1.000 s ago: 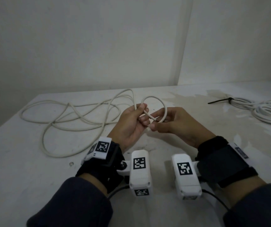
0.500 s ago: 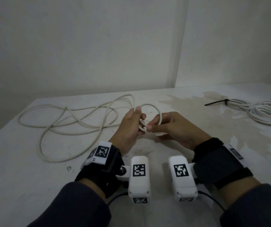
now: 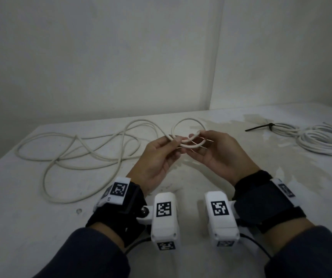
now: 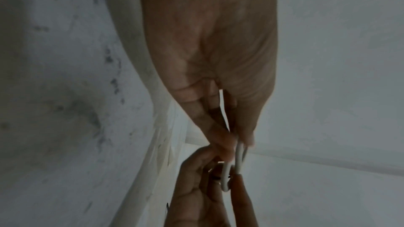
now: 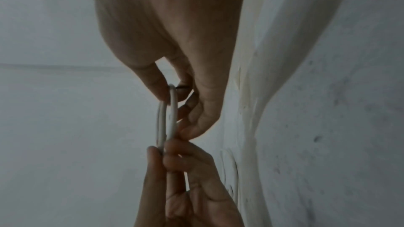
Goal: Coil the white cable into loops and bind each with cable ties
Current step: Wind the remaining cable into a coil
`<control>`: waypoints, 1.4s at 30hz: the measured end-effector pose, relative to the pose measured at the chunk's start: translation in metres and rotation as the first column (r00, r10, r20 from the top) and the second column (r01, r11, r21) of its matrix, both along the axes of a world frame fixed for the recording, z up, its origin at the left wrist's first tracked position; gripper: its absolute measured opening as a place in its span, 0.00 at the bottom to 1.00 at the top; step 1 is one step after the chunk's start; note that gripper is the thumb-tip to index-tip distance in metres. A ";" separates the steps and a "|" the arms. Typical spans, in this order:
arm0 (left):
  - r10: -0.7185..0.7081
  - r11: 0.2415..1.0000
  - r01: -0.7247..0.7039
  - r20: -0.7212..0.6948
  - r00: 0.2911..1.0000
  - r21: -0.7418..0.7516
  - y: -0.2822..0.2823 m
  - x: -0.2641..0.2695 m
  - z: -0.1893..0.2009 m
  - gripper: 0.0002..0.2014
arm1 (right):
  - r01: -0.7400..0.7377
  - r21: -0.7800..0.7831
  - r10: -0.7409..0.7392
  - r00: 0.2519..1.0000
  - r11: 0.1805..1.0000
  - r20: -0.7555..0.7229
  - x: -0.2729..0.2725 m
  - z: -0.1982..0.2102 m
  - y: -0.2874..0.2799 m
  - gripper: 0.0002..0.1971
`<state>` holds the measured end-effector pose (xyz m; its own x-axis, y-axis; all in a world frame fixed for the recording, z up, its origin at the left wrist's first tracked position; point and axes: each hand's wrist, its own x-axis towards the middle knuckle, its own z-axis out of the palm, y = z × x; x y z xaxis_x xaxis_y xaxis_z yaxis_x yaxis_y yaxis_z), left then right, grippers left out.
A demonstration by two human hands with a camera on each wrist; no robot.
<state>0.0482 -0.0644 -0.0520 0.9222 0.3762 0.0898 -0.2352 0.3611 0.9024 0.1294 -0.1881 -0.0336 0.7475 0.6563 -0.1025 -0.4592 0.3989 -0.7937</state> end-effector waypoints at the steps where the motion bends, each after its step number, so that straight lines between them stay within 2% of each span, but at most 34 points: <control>1: -0.040 0.999 0.040 0.009 0.999 -0.008 -0.001 0.000 -0.001 0.07 | -0.005 0.034 0.007 0.999 0.999 -0.049 0.001 0.000 0.000 0.09; 6: -0.147 0.988 0.147 -0.002 0.989 -0.052 -0.003 -0.004 -0.001 0.09 | -0.002 0.147 0.022 0.991 0.989 -0.134 0.002 -0.009 0.010 0.08; 9: -0.128 0.992 0.127 -0.038 0.991 -0.019 -0.003 -0.003 -0.003 0.10 | 0.079 0.197 -0.040 0.981 0.977 -0.192 0.000 -0.014 0.017 0.08; 12: -0.076 0.997 0.076 -0.052 0.996 0.003 -0.002 -0.001 -0.005 0.06 | 0.207 0.243 -0.134 0.949 0.948 -0.287 -0.004 -0.018 0.022 0.09; 14: -0.062 0.998 0.064 -0.069 0.996 0.026 -0.002 0.000 -0.006 0.06 | 0.227 0.255 -0.143 0.940 0.940 -0.310 -0.006 -0.021 0.025 0.09; 17: -0.078 0.996 0.082 -0.093 0.993 0.039 0.000 -0.001 -0.008 0.05 | 0.211 0.235 -0.145 0.952 0.949 -0.268 -0.006 -0.023 0.026 0.13; 20: -0.015 1.000 0.015 -0.106 0.994 -0.003 0.000 -0.001 -0.006 0.04 | 0.221 0.185 -0.180 0.959 0.958 -0.217 -0.006 -0.019 0.026 0.14; 22: 0.091 0.996 -0.093 -0.093 0.991 -0.016 0.002 0.001 -0.005 0.09 | 0.211 0.145 -0.184 0.966 0.967 -0.179 -0.005 -0.017 0.023 0.13; 24: 0.239 0.971 -0.237 -0.066 0.969 0.037 0.006 0.003 -0.005 0.08 | 0.199 0.114 -0.184 0.974 0.973 -0.132 -0.005 -0.015 0.020 0.14; 26: 0.327 0.942 -0.325 -0.022 0.945 0.081 0.008 0.003 -0.006 0.09 | 0.188 0.092 -0.182 0.981 0.978 -0.071 -0.006 -0.012 0.019 0.14; 31: 0.336 0.942 -0.335 0.029 0.942 -0.022 0.005 0.003 0.000 0.14 | 0.160 -0.019 -0.157 0.982 0.987 0.102 -0.012 -0.008 0.018 0.11; 33: 0.323 0.945 -0.322 -0.033 0.946 0.051 0.003 0.004 0.003 0.15 | 0.168 -0.069 -0.155 0.974 0.983 0.165 -0.012 -0.009 0.015 0.11; 36: 0.266 0.931 -0.233 -0.088 0.960 0.280 -0.005 0.005 0.011 0.13 | 0.190 -0.130 -0.145 0.945 0.973 0.292 -0.013 -0.007 0.010 0.11; 38: 0.207 0.911 -0.154 -0.100 0.973 0.381 -0.010 0.002 0.018 0.16 | 0.215 -0.162 -0.135 0.906 0.963 0.402 -0.014 -0.005 0.008 0.12; 40: 0.144 0.848 -0.066 -0.109 0.984 0.526 -0.011 -0.001 0.025 0.20 | 0.238 -0.193 -0.110 0.853 0.952 0.511 -0.015 -0.002 0.006 0.14; 42: 0.082 0.756 0.021 -0.125 0.989 0.655 -0.010 -0.004 0.030 0.19 | 0.228 -0.213 -0.070 0.822 0.950 0.565 -0.017 0.000 0.004 0.13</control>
<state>0.0441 -0.0742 -0.0218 0.9329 0.3011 0.1976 -0.0914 -0.3326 0.9386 0.1126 -0.1845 -0.0336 0.8175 0.5399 0.2004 0.1273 0.1699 -0.9772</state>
